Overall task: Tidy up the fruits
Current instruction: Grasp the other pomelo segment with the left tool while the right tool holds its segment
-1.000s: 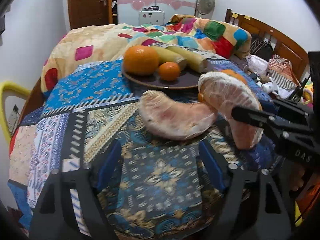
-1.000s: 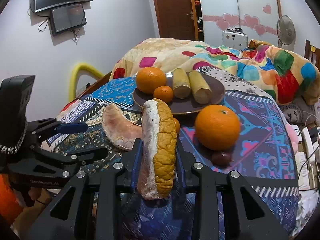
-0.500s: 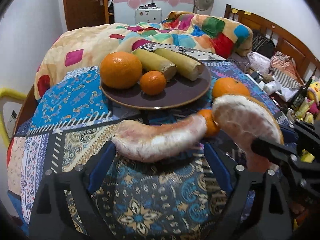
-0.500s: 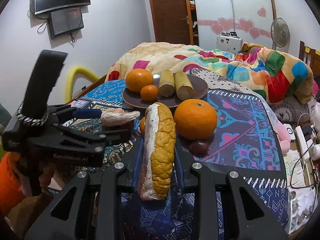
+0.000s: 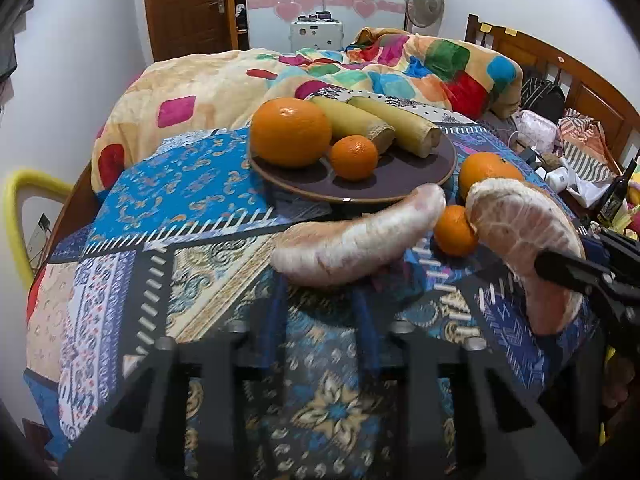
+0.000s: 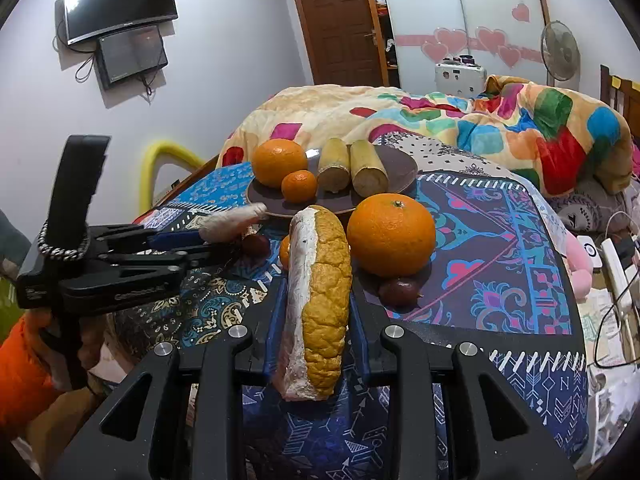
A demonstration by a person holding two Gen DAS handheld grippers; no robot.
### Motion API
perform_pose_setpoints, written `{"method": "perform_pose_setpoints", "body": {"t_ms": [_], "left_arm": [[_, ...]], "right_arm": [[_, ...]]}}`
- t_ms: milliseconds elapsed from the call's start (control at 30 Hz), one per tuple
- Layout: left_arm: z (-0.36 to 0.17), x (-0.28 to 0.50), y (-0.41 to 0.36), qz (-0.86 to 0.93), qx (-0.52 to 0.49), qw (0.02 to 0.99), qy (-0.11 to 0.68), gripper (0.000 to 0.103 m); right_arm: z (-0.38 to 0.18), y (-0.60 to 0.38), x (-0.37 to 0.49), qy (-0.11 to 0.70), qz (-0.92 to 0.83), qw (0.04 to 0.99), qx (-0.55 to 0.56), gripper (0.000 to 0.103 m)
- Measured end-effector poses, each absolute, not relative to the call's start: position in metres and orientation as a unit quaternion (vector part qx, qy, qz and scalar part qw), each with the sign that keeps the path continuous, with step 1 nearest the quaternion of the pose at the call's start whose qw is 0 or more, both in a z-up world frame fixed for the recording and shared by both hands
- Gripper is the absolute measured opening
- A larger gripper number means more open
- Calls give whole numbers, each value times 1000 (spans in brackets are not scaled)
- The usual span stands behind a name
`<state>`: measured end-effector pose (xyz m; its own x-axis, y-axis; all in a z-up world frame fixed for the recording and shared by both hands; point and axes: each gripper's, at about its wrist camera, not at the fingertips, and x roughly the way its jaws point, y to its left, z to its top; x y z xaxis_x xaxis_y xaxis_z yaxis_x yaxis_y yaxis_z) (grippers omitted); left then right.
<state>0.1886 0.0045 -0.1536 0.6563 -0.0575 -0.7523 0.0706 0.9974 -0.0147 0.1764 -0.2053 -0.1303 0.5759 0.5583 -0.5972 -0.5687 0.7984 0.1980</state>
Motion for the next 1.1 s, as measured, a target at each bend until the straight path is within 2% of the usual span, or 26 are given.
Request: {"method": "perform_pose_setpoints", "body": {"t_ms": [33,200,300,333,367,400,433,467,600,633,733,867,1100], "left_arm": [[-153,186,7,-38,6,909,415,0],[-143,166,17,-39,17,914,403,0],[-138,160,23,-38,12,913,407,4],[-137,160,25,-40,5,911,411,11],[-136,161,25,-41,-2,910,413,26],[-134,162,26,-40,-7,909,414,35],[-132,163,25,-36,-14,912,409,53],[-129,164,22,-31,-17,916,400,64],[-122,174,1,-33,-7,923,383,77],[-122,178,-4,-33,-6,924,382,84],[-127,195,-18,-13,2,925,381,89],[-145,218,-25,16,0,914,406,89],[-153,206,-14,5,12,907,420,92]], "right_arm": [[-130,-205,176,334,317,888,-7,27],[-128,-206,176,337,317,887,-6,26],[-128,-205,175,336,314,888,-11,26],[-128,-205,176,336,313,888,-11,26],[-128,-206,176,336,312,889,-11,26],[-128,-206,176,337,311,889,-10,26],[-128,-206,176,337,310,889,-9,26],[-128,-206,176,337,310,889,-8,26],[-129,-208,176,337,310,889,-6,26],[-129,-208,176,337,311,889,-5,26],[-130,-209,177,338,314,887,-2,26],[-131,-209,176,336,314,888,-5,29],[-132,-212,177,332,324,886,-3,29]]}}
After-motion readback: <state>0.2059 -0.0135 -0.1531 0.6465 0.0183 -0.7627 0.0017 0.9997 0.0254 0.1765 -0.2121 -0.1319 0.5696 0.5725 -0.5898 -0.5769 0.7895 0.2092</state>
